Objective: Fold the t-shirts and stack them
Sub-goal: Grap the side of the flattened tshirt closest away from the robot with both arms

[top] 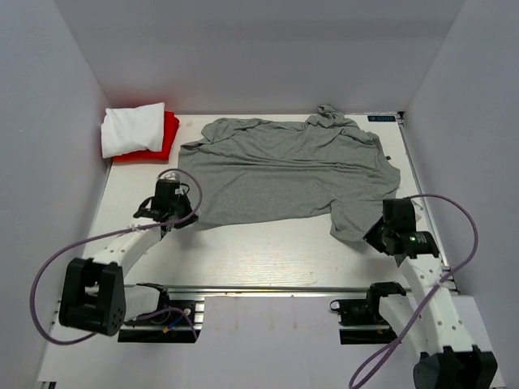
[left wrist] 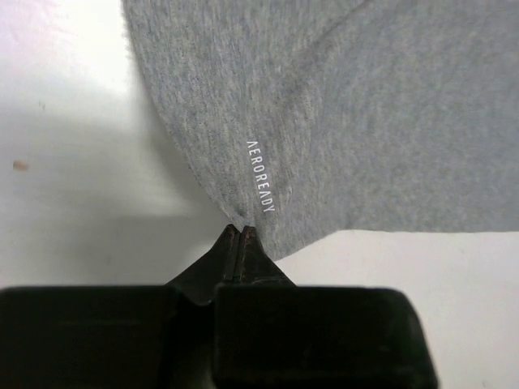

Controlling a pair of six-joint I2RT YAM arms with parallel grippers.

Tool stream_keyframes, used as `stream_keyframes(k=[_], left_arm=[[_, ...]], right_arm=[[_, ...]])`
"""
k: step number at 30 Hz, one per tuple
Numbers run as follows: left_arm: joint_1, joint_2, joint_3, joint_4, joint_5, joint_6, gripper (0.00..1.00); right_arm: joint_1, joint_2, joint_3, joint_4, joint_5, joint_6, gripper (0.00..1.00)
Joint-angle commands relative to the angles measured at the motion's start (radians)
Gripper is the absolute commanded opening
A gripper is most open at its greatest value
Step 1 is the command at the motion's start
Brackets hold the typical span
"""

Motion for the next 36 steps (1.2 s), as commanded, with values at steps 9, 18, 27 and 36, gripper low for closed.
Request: stream_keyframes(k=[9, 18, 27, 36], left_arm=[[-0.004, -0.254, -0.052, -0.328, 0.083, -0.051, 0.0], [-0.013, -0.363, 0.003, -0.526, 0.049, -0.102, 0.0], [0.001, -0.339, 0.036, -0.421, 0.006, -0.111, 0.0], [0.001, -0.244, 0.108, -0.313, 0.017, -0.102, 0.0]], right_arm=[[-0.002, -0.2, 0.279, -0.485, 0.126, 0.178, 0.0], [-0.002, -0.263, 0.324, -0.571, 0.071, 0.196, 0.0], [-0.003, -0.208, 0.252, -0.418, 0.096, 0.149, 0.0], [0.0, -0.066, 0.275, -0.157, 0.108, 0.08, 0.0]])
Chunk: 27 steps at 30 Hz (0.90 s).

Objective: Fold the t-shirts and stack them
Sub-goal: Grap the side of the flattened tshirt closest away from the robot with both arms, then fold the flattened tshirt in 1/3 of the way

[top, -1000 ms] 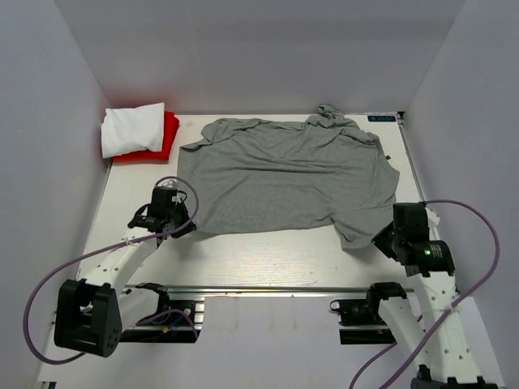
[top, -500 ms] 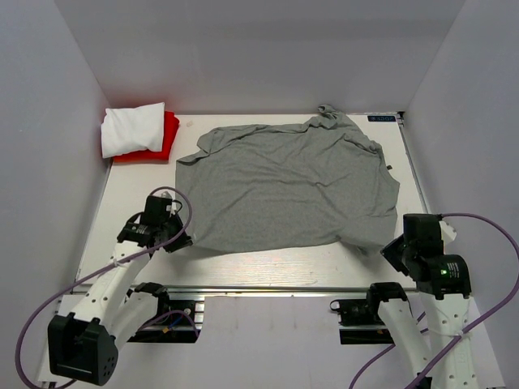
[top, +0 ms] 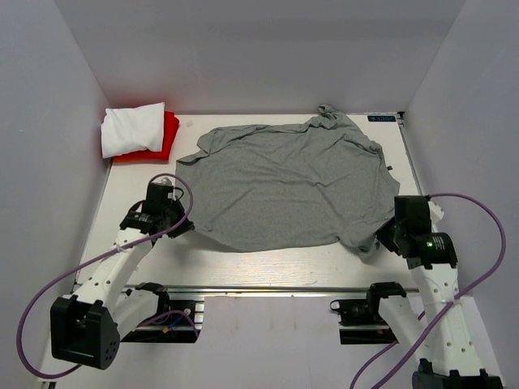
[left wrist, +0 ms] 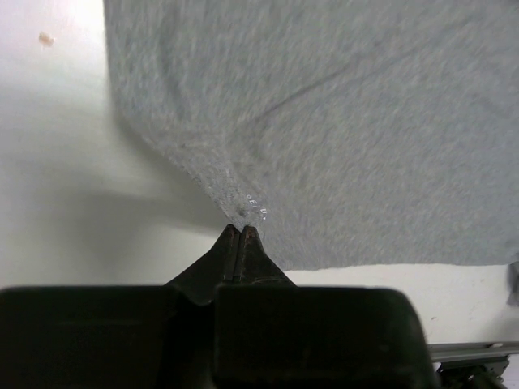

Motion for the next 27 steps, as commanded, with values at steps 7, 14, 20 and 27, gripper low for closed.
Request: stream_keyframes(k=[7, 14, 20, 27], left_arm=[[0.005, 0.144, 0.173, 0.091, -0.096, 0.013, 0.0], [0.014, 0.273, 0.279, 0.089, -0.194, -0.005, 0.0], [0.036, 0.34, 0.331, 0.112, -0.246, -0.027, 0.0], [0.056, 0.406, 0.389, 0.169, -0.246, -0.027, 0.0]], right_arm=[[-0.002, 0.193, 0.108, 0.32, 0.055, -0.071, 0.0], [-0.002, 0.333, 0.2, 0.403, 0.121, -0.106, 0.0], [-0.006, 0.456, 0.284, 0.44, 0.198, -0.129, 0.0], [-0.027, 0.626, 0.374, 0.507, 0.201, -0.171, 0.0]])
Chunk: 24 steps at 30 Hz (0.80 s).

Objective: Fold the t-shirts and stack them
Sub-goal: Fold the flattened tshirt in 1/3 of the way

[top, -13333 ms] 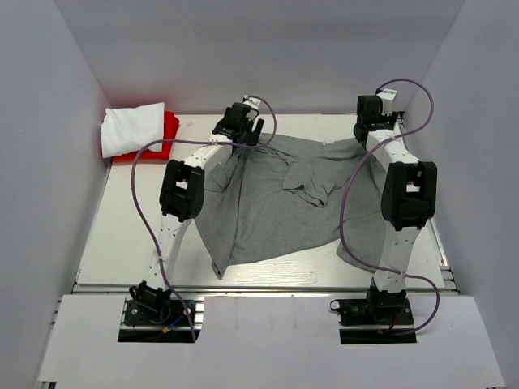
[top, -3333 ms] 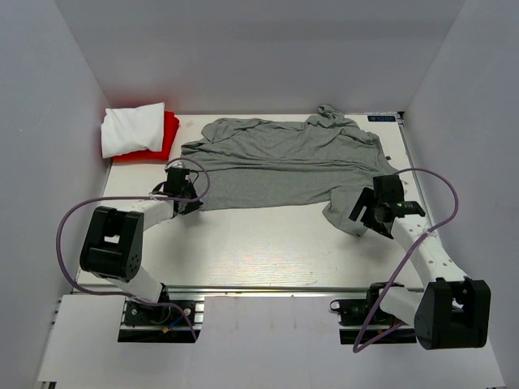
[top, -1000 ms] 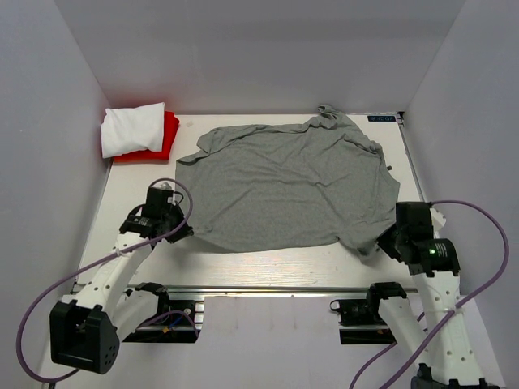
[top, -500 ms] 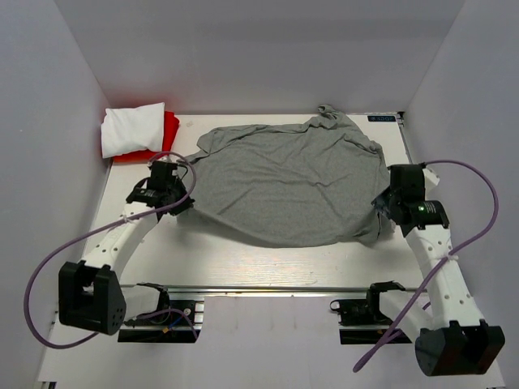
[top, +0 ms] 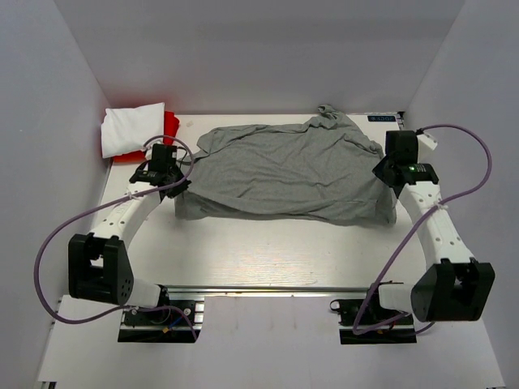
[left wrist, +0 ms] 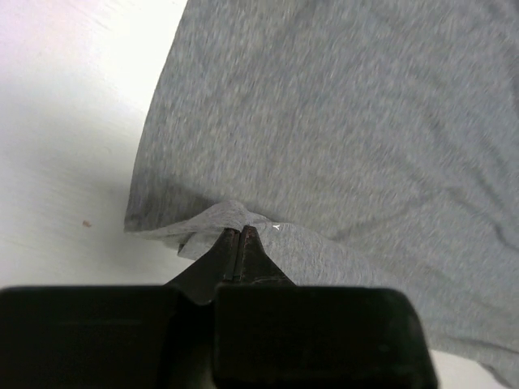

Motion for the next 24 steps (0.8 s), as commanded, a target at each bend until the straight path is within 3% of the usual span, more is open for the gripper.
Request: stream_keyframes(k=[1, 9, 14, 24], left_arm=[[0.019, 0.034, 0.068, 0.043, -0.025, -0.008, 0.0], [0.039, 0.157, 0.174, 0.06, 0.005, 0.038, 0.0], [0.039, 0.181, 0.214, 0.069, 0.038, 0.109, 0.0], [0.059, 0.282, 0.269, 0.048, 0.004, 0.123, 0.0]], right_arm=[[-0.017, 0.061, 0.06, 0.085, 0.037, -0.036, 0.0], [-0.043, 0.159, 0.138, 0.18, 0.06, -0.108, 0.0], [-0.05, 0.156, 0.163, 0.313, -0.005, -0.3, 0.0], [-0.06, 0.255, 0.24, 0.287, -0.001, -0.381, 0.0]])
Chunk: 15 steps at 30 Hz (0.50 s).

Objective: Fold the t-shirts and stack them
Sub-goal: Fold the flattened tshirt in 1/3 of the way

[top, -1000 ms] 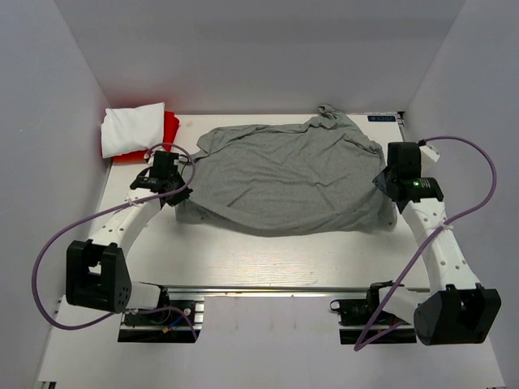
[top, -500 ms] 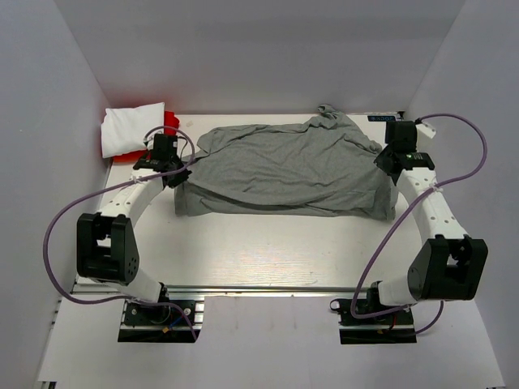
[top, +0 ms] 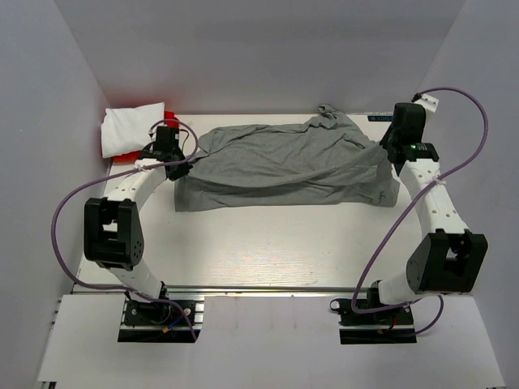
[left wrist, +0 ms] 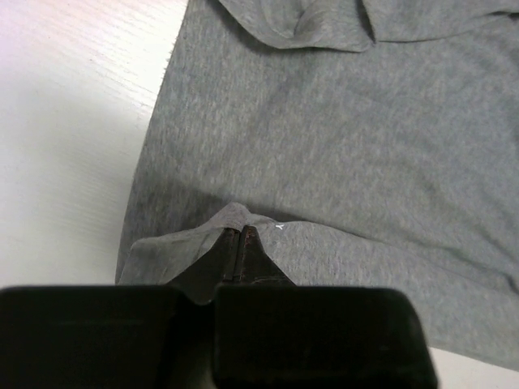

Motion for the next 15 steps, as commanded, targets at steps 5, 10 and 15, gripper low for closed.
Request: stream_keyframes(k=[5, 10, 15], left_arm=[[0.036, 0.073, 0.078, 0.004, -0.027, 0.0, 0.0], [0.036, 0.153, 0.131, 0.042, -0.009, 0.0, 0.0], [0.036, 0.249, 0.193, 0.042, 0.028, 0.022, 0.0]], right_arm=[[-0.043, 0.123, 0.082, 0.032, -0.012, -0.044, 0.0], [-0.056, 0.213, 0.119, 0.061, -0.019, -0.063, 0.0], [-0.059, 0.292, 0.147, 0.112, -0.055, -0.103, 0.0]])
